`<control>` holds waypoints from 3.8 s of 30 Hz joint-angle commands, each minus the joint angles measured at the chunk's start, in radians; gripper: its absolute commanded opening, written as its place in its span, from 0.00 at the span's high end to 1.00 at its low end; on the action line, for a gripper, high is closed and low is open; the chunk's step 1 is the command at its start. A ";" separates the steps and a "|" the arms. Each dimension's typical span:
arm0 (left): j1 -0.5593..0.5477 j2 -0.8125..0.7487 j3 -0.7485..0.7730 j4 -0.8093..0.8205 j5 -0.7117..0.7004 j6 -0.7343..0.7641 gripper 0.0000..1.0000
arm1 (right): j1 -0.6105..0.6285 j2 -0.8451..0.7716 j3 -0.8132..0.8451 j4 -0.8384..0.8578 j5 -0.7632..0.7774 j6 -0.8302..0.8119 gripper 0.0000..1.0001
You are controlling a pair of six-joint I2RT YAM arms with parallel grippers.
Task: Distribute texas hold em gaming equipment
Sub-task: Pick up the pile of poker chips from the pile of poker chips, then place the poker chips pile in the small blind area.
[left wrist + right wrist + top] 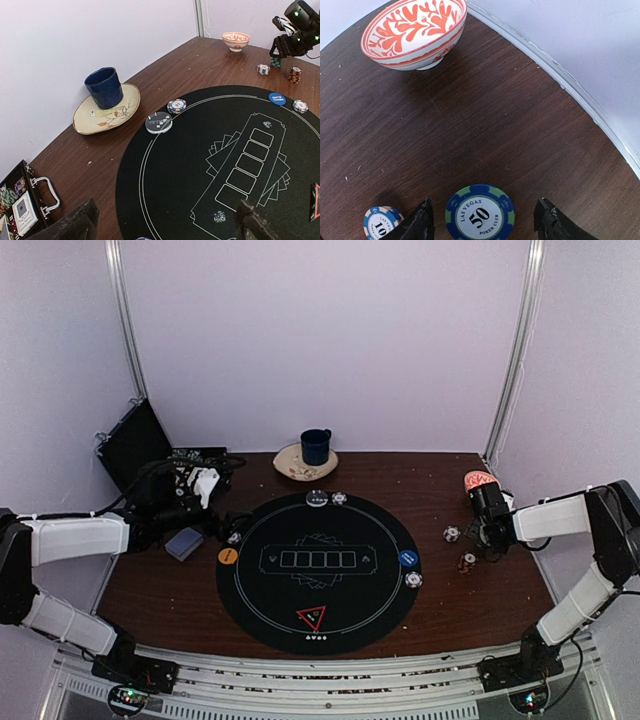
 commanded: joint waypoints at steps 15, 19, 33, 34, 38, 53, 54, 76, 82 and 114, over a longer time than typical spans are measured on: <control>0.003 0.017 0.007 0.048 0.020 -0.016 0.02 | -0.007 0.020 0.013 0.020 -0.016 -0.009 0.36; 0.003 0.019 0.008 0.048 0.019 -0.016 0.02 | -0.007 0.016 0.012 0.021 -0.017 -0.010 0.40; 0.004 0.030 0.013 0.043 0.019 -0.016 0.02 | -0.007 0.015 0.010 0.020 -0.013 -0.007 0.51; 0.004 0.030 0.013 0.043 0.019 -0.015 0.02 | -0.007 0.015 0.009 0.019 -0.012 -0.008 0.51; 0.004 0.034 0.015 0.043 0.018 -0.015 0.02 | -0.007 0.020 0.014 0.013 -0.011 -0.006 0.52; 0.004 0.030 0.013 0.044 0.010 -0.016 0.02 | -0.007 0.017 0.017 -0.003 -0.005 -0.006 0.63; 0.004 0.030 0.013 0.044 0.009 -0.018 0.02 | -0.007 0.016 0.018 -0.003 -0.005 -0.005 0.64; 0.005 0.036 0.015 0.047 0.002 -0.020 0.02 | -0.003 -0.068 -0.016 0.044 -0.014 -0.020 0.81; 0.005 0.039 0.016 0.046 0.000 -0.021 0.02 | 0.007 -0.090 -0.020 0.049 -0.016 -0.030 0.82; 0.005 0.029 0.013 0.051 -0.035 -0.013 0.02 | 0.742 -0.069 0.066 -0.035 -0.157 -0.221 0.78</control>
